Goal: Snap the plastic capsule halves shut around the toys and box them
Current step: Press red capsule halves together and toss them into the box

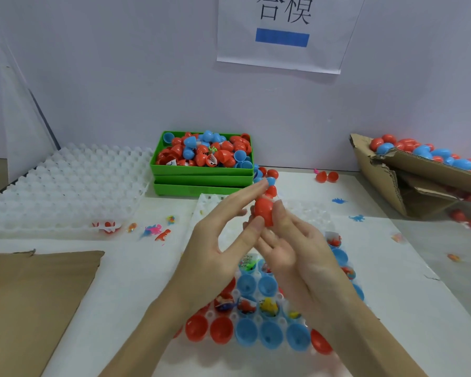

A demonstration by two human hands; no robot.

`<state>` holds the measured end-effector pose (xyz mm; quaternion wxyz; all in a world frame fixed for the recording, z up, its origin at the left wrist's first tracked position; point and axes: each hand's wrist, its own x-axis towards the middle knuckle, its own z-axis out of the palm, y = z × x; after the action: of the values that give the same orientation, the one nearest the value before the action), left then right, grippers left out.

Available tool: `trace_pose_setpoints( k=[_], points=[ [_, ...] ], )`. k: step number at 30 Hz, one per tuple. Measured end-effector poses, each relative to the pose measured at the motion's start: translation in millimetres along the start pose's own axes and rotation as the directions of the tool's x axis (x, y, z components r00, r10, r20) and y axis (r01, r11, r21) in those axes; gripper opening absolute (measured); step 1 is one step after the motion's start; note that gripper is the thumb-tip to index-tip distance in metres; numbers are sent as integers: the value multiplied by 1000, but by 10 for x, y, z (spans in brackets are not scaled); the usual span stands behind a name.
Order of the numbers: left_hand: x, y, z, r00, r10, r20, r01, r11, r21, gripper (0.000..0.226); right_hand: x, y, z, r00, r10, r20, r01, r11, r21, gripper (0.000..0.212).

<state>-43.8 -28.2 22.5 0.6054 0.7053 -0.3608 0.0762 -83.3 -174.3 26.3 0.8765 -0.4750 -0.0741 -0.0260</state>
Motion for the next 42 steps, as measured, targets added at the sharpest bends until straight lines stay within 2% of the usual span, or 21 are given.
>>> trace_pose_setpoints(
  k=[2, 4, 9, 15, 17, 22, 25, 28, 32, 36, 39, 42],
  points=[
    [6, -3, -23, 999, -21, 49, 25, 997, -77, 46, -10, -11, 16, 994, -100, -33, 93, 978, -186, 40],
    [3, -10, -29, 997, -8, 79, 14, 997, -76, 45, -25, -21, 24, 992, -123, -11, 117, 963, -244, 44],
    [-13, -2, -26, 994, 75, -77, -69, 995, 75, 29, -36, -12, 22, 993, 64, 100, -62, 998, -27, 54],
    [-30, -16, -3, 957, 256, -134, -214, 939, 270, 33, -3, 16, -3, 969, 129, 211, -160, 978, 136, 52],
    [-51, -31, -11, 925, 353, -143, -275, 879, 390, 38, 11, 29, -7, 956, 143, 255, -180, 975, 132, 52],
    [-113, -47, -90, 807, 589, -46, -412, 617, 670, 59, 14, 9, -22, 922, 174, 345, -212, 974, 77, 59],
    [-115, -19, -80, 775, 630, -44, -414, 559, 718, 62, -11, -18, -38, 917, 156, 368, -192, 979, 64, 62],
    [-116, -15, -81, 767, 640, -41, -399, 527, 751, 56, -29, -28, -22, 926, 112, 361, -134, 990, 36, 60],
    [-121, -18, -55, 757, 652, -36, -397, 503, 768, 42, -50, -54, -9, 924, 96, 371, -111, 994, 18, 63],
    [-94, -10, -20, 764, 644, -49, -390, 520, 760, 38, -31, -39, -9, 924, 89, 373, -123, 990, 69, 72],
    [-91, -56, 2, 805, 590, -61, -378, 589, 715, 32, 3, -7, -22, 939, 75, 336, -112, 989, 93, 82],
    [-80, -114, 10, 860, 504, -80, -338, 680, 651, 31, 8, -6, -35, 950, 92, 299, -107, 994, 32, 72]
  ],
)
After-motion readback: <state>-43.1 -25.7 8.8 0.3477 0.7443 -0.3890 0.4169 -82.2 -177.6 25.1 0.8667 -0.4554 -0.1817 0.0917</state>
